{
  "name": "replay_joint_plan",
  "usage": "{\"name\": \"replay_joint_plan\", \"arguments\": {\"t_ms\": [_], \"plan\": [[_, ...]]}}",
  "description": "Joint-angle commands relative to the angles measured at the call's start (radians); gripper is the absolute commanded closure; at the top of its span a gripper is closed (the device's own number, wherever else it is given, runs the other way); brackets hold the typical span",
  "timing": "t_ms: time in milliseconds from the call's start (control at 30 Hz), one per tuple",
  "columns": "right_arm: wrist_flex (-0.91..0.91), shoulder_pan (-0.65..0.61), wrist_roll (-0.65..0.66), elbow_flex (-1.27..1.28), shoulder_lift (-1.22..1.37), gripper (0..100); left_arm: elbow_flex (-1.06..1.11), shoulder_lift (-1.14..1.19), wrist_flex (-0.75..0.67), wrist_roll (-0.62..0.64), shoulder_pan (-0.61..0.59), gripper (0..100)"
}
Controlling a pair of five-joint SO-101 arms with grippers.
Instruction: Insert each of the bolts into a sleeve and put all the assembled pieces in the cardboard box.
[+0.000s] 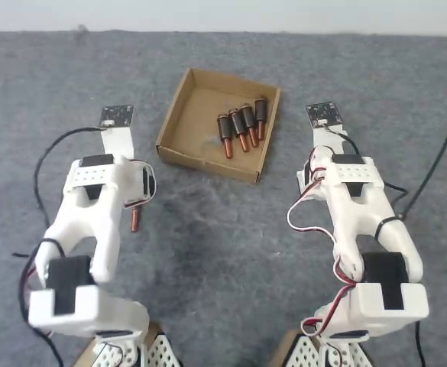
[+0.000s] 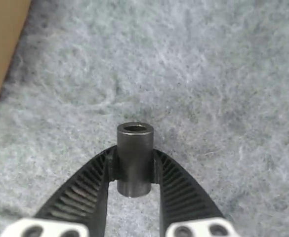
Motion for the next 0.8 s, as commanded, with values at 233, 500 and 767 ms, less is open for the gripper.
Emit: {"name": "replay_joint_plan", "arguments": {"t_ms": [233, 500, 767], "plan": [[-0.012, -0.002, 0.015, -0.009, -0.025, 99.2, -0.159, 0.114, 0.057, 0.025, 0.0, 93], [-0.012, -0.002, 0.015, -0.009, -0.025, 99.2, -0.162, 0.114, 0.051, 0.018, 0.005, 99], [-0.01, -0.002, 0.015, -0.009, -0.028, 99.2, -0.127, 0.051, 0.006, 0.018, -0.002, 99]]}}
